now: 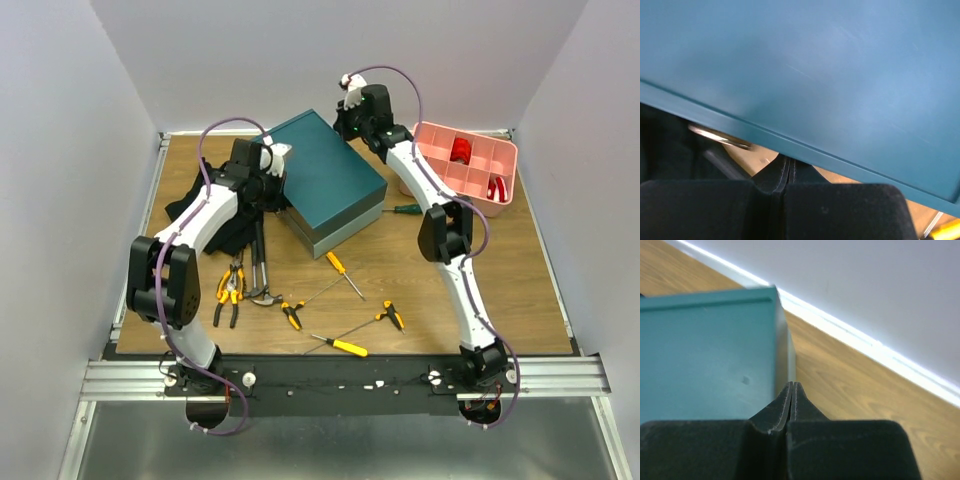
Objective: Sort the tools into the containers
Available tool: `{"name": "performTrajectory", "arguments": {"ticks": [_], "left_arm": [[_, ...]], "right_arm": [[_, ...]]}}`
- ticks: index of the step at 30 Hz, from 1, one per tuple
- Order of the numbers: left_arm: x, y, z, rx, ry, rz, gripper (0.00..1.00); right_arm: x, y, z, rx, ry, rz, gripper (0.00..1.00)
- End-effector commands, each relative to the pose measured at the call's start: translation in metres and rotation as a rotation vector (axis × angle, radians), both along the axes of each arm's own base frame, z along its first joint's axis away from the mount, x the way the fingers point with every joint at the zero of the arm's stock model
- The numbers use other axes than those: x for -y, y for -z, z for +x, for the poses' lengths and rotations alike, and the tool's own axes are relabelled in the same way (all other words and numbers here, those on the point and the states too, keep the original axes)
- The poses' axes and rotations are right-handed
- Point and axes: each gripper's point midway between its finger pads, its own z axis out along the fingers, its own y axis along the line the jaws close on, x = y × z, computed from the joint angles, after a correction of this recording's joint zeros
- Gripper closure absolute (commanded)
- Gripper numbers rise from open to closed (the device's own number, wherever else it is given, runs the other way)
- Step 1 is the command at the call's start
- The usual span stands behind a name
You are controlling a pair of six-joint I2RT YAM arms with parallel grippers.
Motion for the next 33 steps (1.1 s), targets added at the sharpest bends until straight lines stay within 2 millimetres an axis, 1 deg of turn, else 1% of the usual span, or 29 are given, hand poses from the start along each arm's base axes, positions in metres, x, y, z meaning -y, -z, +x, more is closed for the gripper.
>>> {"name": "performTrajectory", "arguments": {"ticks": [1,2,3,5,6,7,8,9,10,11,12,13,14,15,16,17,18,19,20,21,22,23,24,25,28,29,30,31,33], "left_arm": [[0.017,-0.062,0.067,0.261,-0.053,-0.097,1.00],[0.018,-0.064,0.068,0.263,-0.059,-0.112,1.00],[0.020,-0.065,0.071,0.271,-0.054,-0.123,1.00],[0.025,-0.065,0.070,0.264,-0.045,-0.145,1.00],[0.027,-0.066,0.070,0.257,-0.049,-0.164,1.00],[0.027,-0.062,0.067,0.246,-0.052,-0.168,1.00],[0.027,-0.061,0.065,0.246,-0.050,-0.171,1.00],[0.026,-0.065,0.062,0.255,-0.051,-0.173,1.00],[0.023,-0.059,0.058,0.242,-0.057,-0.164,1.00],[0.020,-0.060,0.056,0.245,-0.071,-0.158,1.00],[0.016,-0.066,0.050,0.247,-0.082,-0.154,1.00],[0.012,-0.065,0.043,0.235,-0.096,-0.152,1.00],[0.009,-0.067,0.037,0.232,-0.099,-0.153,0.88],[0.005,-0.083,0.026,0.255,-0.100,-0.161,0.80],[0.002,-0.080,0.016,0.238,-0.104,-0.160,0.72],[-0.001,-0.083,0.010,0.240,-0.116,-0.161,0.52],[-0.007,-0.096,0.002,0.258,-0.146,-0.165,0.39],[-0.012,-0.092,-0.003,0.242,-0.185,-0.160,0.29],[-0.023,-0.090,-0.002,0.229,-0.272,-0.154,0.07],[-0.027,-0.092,-0.004,0.228,-0.300,-0.158,0.01],[-0.029,-0.083,-0.005,0.207,-0.319,-0.158,0.01],[-0.030,-0.082,-0.004,0.190,-0.340,-0.183,0.01],[-0.034,-0.074,0.001,0.168,-0.364,-0.194,0.01],[-0.038,-0.069,0.004,0.137,-0.395,-0.211,0.01],[-0.049,-0.048,0.017,0.006,-0.509,-0.312,0.10],[-0.051,-0.044,0.020,-0.016,-0.539,-0.337,0.14],[-0.052,-0.040,0.028,-0.040,-0.578,-0.394,0.16],[-0.059,-0.037,0.032,-0.050,-0.607,-0.414,0.19],[-0.060,-0.032,0.045,-0.067,-0.628,-0.455,0.24]], "right_arm": [[-0.056,-0.054,-0.032,0.147,-0.118,-0.029,0.95],[-0.049,-0.060,-0.030,0.165,-0.088,-0.048,0.94],[-0.044,-0.077,-0.032,0.193,-0.073,-0.057,0.92],[-0.030,-0.095,-0.030,0.248,-0.033,-0.104,0.84],[-0.024,-0.106,-0.030,0.277,-0.012,-0.120,0.80],[-0.014,-0.126,-0.034,0.317,0.012,-0.144,0.70],[-0.004,-0.135,-0.032,0.337,0.057,-0.163,0.66],[0.005,-0.147,-0.033,0.359,0.087,-0.170,0.62],[0.012,-0.161,-0.038,0.376,0.101,-0.173,0.56],[0.021,-0.169,-0.041,0.381,0.120,-0.175,0.55],[0.026,-0.172,-0.044,0.372,0.123,-0.179,0.54],[0.028,-0.174,-0.049,0.364,0.118,-0.181,0.52],[0.032,-0.181,-0.060,0.359,0.099,-0.180,0.51],[0.034,-0.174,-0.067,0.327,0.082,-0.194,0.49],[0.033,-0.173,-0.077,0.307,0.052,-0.193,0.45],[0.028,-0.155,-0.087,0.255,-0.003,-0.200,0.40],[0.030,-0.155,-0.105,0.218,-0.042,-0.200,0.36],[0.029,-0.148,-0.116,0.179,-0.075,-0.196,0.26],[0.023,-0.142,-0.128,0.147,-0.130,-0.182,0.23],[0.026,-0.127,-0.144,0.088,-0.157,-0.189,0.19],[0.027,-0.119,-0.150,0.056,-0.165,-0.188,0.17],[0.026,-0.112,-0.157,0.018,-0.174,-0.171,0.17],[0.028,-0.096,-0.164,-0.032,-0.180,-0.177,0.16],[0.029,-0.093,-0.170,-0.053,-0.181,-0.168,0.16],[0.031,-0.079,-0.176,-0.103,-0.175,-0.167,0.17],[0.030,-0.077,-0.178,-0.108,-0.180,-0.169,0.17],[0.030,-0.075,-0.177,-0.110,-0.178,-0.171,0.17],[0.030,-0.074,-0.177,-0.112,-0.176,-0.173,0.17],[0.031,-0.072,-0.175,-0.112,-0.169,-0.179,0.17]]}}
